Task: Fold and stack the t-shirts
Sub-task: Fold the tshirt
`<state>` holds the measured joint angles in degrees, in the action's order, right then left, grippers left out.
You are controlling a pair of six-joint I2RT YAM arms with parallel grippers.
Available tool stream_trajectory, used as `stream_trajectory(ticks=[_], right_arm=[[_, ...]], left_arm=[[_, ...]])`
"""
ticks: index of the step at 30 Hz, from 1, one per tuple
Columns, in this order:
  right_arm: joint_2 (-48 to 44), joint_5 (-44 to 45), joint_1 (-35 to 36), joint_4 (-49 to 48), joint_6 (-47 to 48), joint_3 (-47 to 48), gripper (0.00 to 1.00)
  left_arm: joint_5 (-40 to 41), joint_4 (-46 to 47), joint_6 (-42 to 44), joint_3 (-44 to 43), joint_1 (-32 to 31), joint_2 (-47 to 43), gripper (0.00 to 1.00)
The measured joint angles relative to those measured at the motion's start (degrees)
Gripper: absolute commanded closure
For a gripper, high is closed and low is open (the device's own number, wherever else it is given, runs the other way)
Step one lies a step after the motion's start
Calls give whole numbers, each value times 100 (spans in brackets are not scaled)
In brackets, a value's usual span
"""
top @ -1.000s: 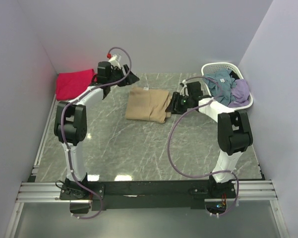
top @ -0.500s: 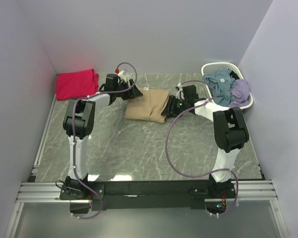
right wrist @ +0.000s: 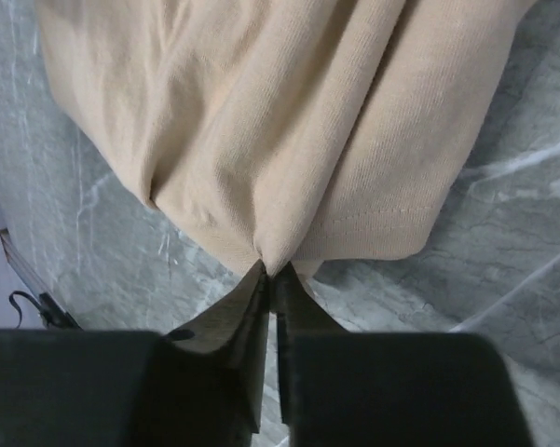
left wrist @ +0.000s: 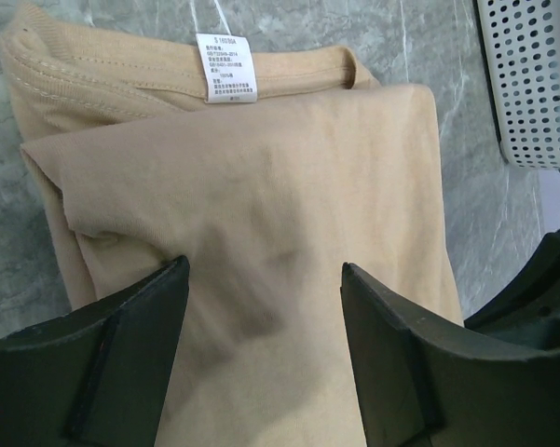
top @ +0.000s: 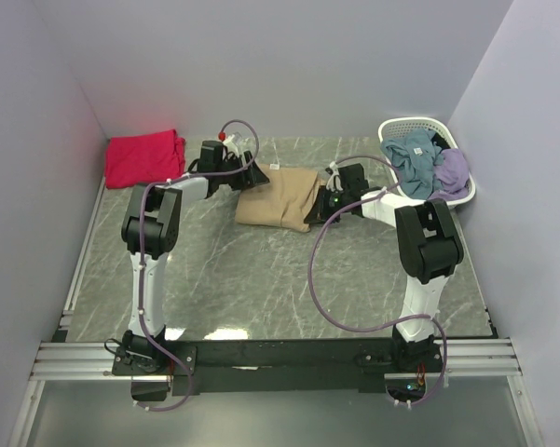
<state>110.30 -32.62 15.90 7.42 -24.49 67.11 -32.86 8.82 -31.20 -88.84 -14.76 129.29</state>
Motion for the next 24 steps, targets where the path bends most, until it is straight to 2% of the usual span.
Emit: stream_trajectory(ticks=[8,16,17,19,20,24], right_arm=[[-4,179,4,120,76,-79,100],[-350,1150,35,492,275,-111,99],[-411,1285,35,507,295,-118,96],[-501,1488,35,542,317,-125,63],[-533,1558,35,542,315,-131,57],[-654,1615,28,533,339,-299,54]], left_arm=[[-59,-114,37,-332,0,258,28],[-98,-284,151,-570,0,376,28],[-101,-289,168,-570,0,376,28],[-120,-293,195,-570,7,378,28],[-136,-293,203,-570,11,378,28],[-184,-282,203,-570,26,378,28]])
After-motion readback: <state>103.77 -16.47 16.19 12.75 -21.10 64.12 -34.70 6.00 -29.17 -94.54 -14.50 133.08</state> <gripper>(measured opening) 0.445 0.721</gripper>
